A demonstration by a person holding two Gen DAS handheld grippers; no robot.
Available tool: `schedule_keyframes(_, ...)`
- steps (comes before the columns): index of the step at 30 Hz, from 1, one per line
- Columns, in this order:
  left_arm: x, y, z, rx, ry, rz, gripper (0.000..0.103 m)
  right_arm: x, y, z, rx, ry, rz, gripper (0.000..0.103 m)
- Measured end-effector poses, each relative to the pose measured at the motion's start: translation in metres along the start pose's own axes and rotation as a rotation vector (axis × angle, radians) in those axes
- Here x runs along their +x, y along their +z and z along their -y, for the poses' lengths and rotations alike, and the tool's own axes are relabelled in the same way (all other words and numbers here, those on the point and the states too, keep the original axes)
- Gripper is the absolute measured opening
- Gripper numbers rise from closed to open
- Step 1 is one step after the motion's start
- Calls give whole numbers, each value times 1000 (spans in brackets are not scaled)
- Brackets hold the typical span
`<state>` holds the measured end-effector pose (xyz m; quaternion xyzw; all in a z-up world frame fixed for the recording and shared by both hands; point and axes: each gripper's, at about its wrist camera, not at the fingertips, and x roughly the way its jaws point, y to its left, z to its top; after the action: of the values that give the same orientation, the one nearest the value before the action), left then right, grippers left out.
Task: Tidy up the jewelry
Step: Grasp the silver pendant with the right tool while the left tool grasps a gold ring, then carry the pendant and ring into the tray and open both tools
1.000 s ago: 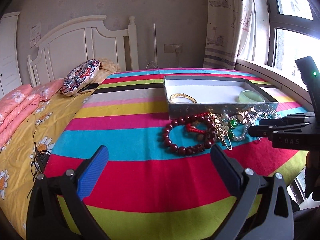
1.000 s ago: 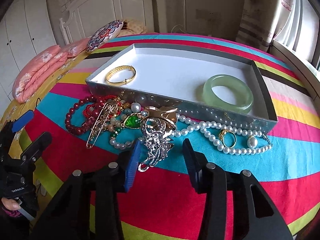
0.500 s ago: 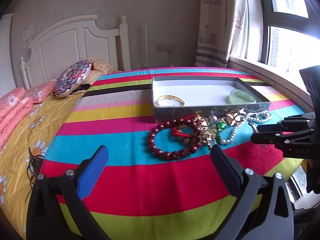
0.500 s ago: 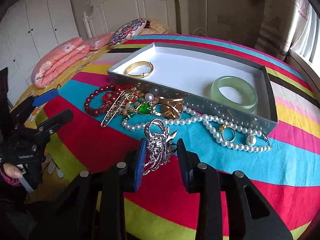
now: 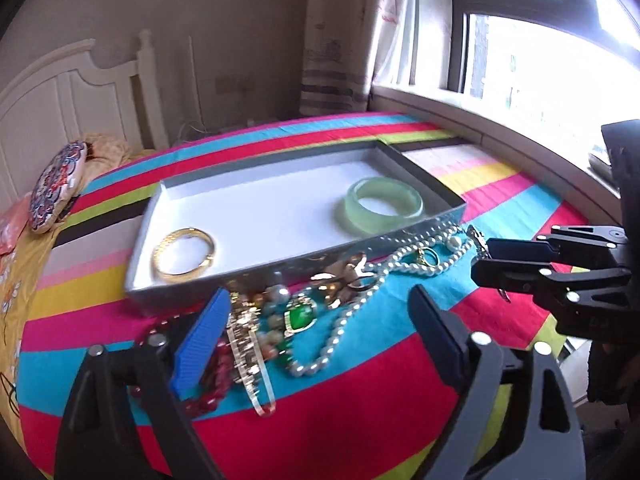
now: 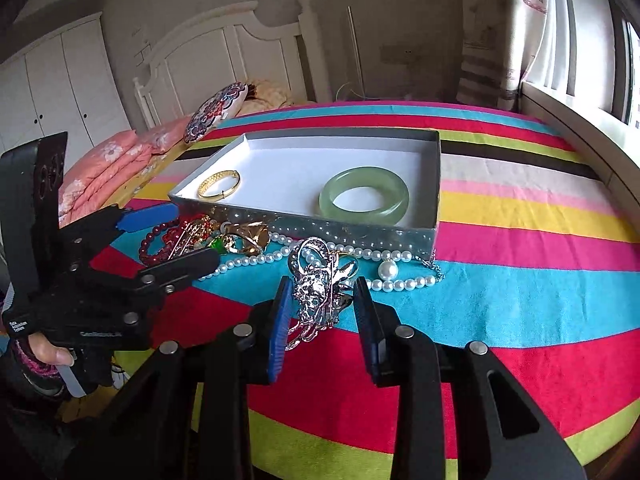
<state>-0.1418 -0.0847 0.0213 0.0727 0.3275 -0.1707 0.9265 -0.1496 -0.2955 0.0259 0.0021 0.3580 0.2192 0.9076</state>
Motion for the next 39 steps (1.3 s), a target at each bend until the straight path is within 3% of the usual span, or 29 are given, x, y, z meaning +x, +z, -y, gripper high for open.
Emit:
schedule_keyframes(4, 17, 12, 2, -36, -13, -53, 83, 4, -3, 9, 33, 9, 1, 32)
schedule_keyframes(9, 44, 20, -2, -112, -37, -144, 73, 2, -6, 18, 61, 19, 12, 32)
schedule_keyframes(10, 45, 21, 0, -108, -22, -140, 69, 1, -7, 19, 63, 19, 15, 32)
schedule_keyframes(12, 47, 21, 5, -84, -22, -142, 45, -3, -8, 21, 67, 19, 23, 32)
schedule_keyframes(15, 40, 21, 7, -101, -43, -114, 38, -7, -9, 23, 71, 17, 34, 32)
schedule_keyframes(27, -12, 24, 3, -55, -28, 14, 38, -6, -7, 12, 53, 16, 38, 32)
schedule_keyframes(39, -19, 69, -44, -83, 21, 66, 38, 8, 57, -11, -51, 3, 93, 32)
